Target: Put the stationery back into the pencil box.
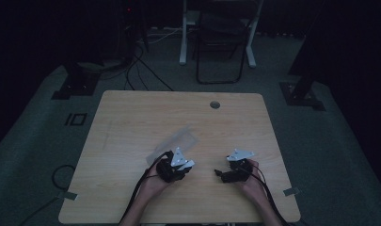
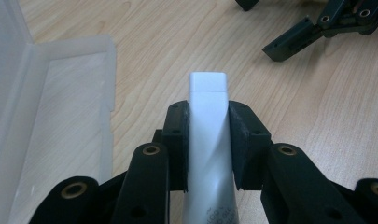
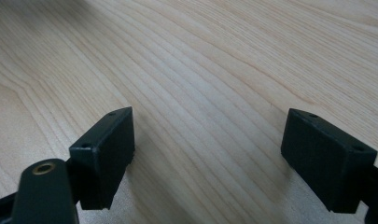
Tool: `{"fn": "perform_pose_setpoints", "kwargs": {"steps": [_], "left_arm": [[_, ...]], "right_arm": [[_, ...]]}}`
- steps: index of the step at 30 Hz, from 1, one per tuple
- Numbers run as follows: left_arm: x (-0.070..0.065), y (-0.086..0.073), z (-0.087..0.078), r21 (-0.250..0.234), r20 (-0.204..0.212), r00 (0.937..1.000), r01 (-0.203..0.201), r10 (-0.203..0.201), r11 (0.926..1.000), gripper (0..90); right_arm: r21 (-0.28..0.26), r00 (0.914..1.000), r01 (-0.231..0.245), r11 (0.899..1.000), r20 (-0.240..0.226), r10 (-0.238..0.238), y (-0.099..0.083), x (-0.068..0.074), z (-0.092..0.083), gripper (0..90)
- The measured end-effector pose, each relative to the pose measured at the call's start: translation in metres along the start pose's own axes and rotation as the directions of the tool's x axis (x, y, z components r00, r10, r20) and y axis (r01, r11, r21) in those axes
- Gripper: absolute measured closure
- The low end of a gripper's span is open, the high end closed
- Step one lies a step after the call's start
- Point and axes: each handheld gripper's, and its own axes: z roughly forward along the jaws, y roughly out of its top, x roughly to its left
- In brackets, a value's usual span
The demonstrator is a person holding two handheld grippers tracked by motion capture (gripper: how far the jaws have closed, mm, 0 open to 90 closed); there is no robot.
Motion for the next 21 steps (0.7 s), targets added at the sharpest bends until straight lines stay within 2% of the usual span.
{"fn": "perform_pose_setpoints", "kwargs": {"steps": [21], "left_arm": [[0.0054,0.0038,-0.0098,-0.021,-0.015,0.9999,0.004,-0.004,0.9998,70.8]], "right_arm": [[-0.005,1.0,0.0,1.0,0.0,0.0,-0.0007,-0.0001,0.0001,17.3]]}}
